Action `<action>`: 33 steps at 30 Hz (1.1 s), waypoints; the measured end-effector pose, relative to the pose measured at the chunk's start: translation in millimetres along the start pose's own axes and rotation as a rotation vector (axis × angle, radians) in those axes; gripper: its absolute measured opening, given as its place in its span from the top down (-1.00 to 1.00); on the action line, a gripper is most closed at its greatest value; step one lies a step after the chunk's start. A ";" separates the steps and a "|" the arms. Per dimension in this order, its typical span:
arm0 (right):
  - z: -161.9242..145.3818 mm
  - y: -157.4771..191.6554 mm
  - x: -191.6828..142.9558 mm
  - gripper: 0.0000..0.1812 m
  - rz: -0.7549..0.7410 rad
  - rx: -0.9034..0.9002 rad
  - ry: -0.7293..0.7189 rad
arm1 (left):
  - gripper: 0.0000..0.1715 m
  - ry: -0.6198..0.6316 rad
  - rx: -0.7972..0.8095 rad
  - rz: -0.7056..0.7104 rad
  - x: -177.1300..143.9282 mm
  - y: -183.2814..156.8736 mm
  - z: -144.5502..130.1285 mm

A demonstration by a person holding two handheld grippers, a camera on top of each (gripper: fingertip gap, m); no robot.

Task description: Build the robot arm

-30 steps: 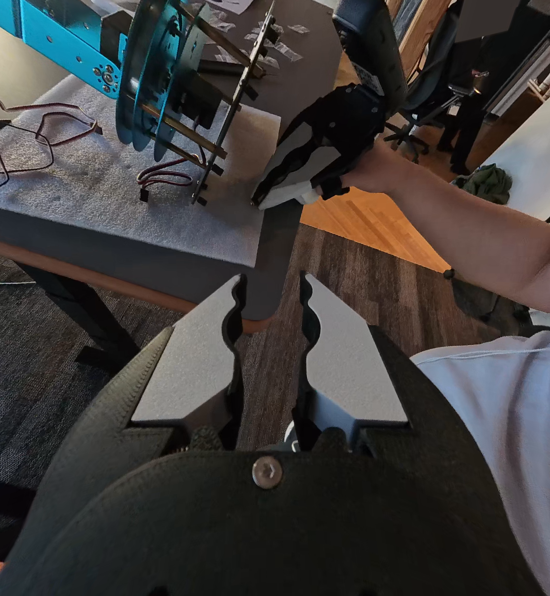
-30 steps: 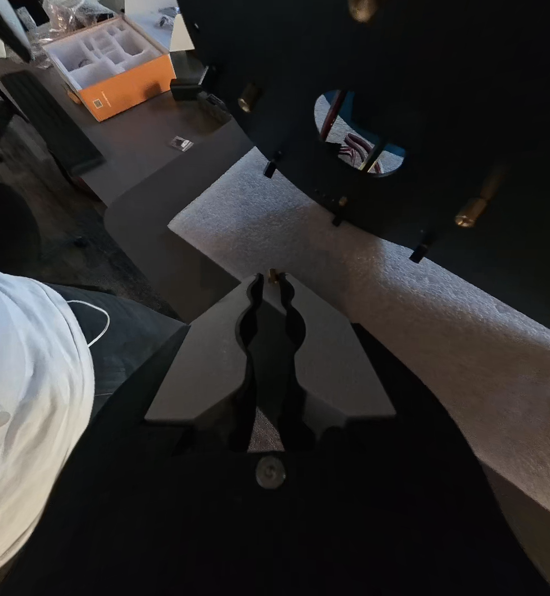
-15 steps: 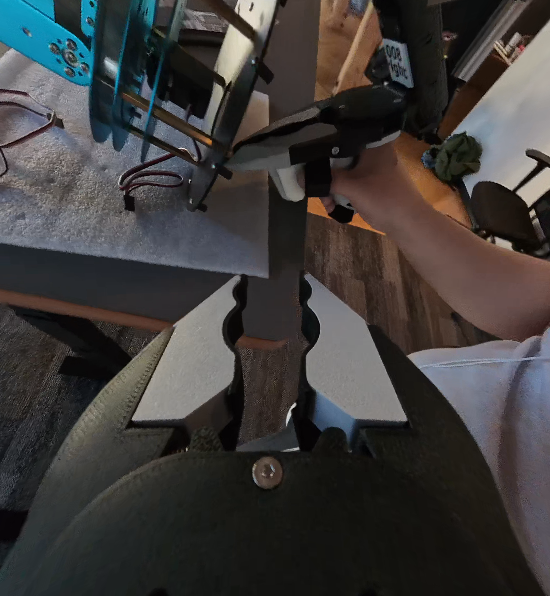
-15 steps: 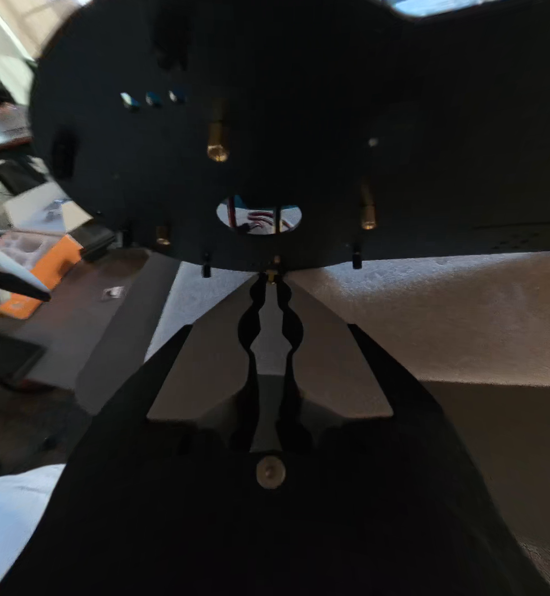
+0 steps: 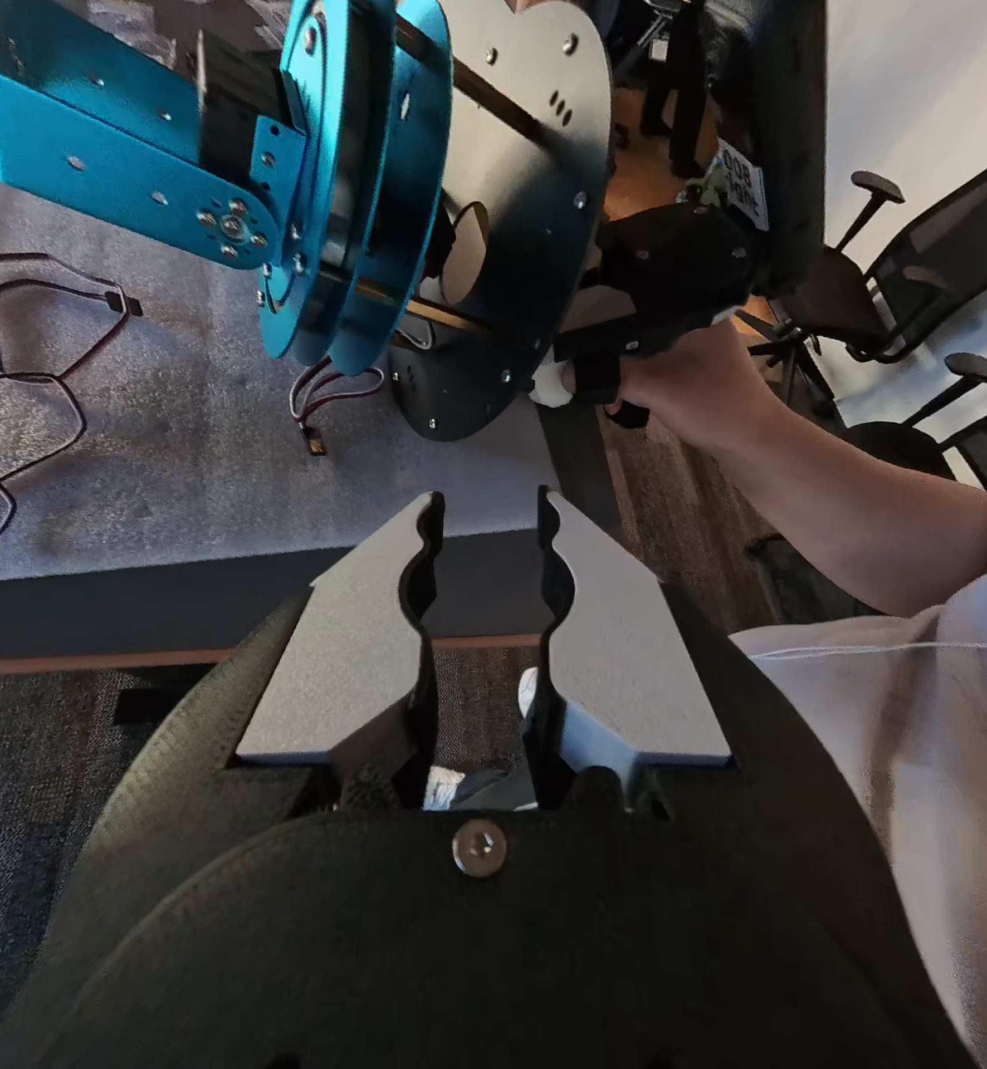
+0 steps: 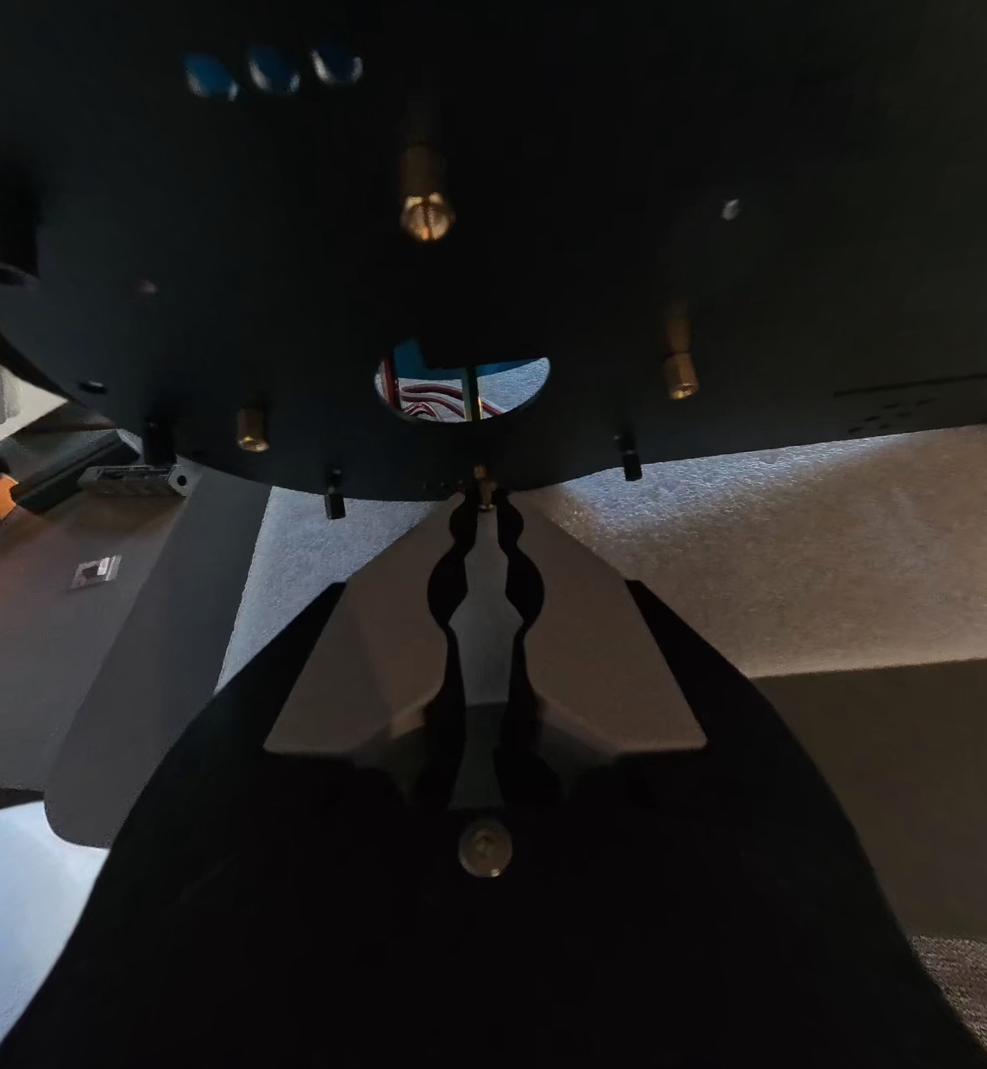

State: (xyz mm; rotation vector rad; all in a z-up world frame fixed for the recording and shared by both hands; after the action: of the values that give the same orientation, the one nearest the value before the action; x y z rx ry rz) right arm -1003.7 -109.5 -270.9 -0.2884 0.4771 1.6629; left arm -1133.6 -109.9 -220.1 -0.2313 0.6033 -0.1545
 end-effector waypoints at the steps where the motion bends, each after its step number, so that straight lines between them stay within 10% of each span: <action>1: 1.2 0.7 -1.2 0.95 0.000 -0.002 -0.010 | 0.64 -0.005 -0.003 0.003 0.3 0.7 1.7; 33: 8.2 2.5 -3.0 0.95 0.006 -0.047 -0.040 | 0.65 0.006 0.016 -0.021 10.4 -2.6 13.7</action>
State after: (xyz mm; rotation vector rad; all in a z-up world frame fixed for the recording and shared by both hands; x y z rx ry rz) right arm -1005.0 -108.6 -262.0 -0.2879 0.4096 1.6841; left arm -1117.5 -112.3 -214.2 -0.2217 0.6058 -0.1805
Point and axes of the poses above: each gripper's, where its closed fingertips meet, x out along the fingers, z out of its top, y = z × x across the jaws, the point moved 2 cm from there along -x, back along the fingers, and after that the axes turned 3 degrees about y, right-handed, at the moved point
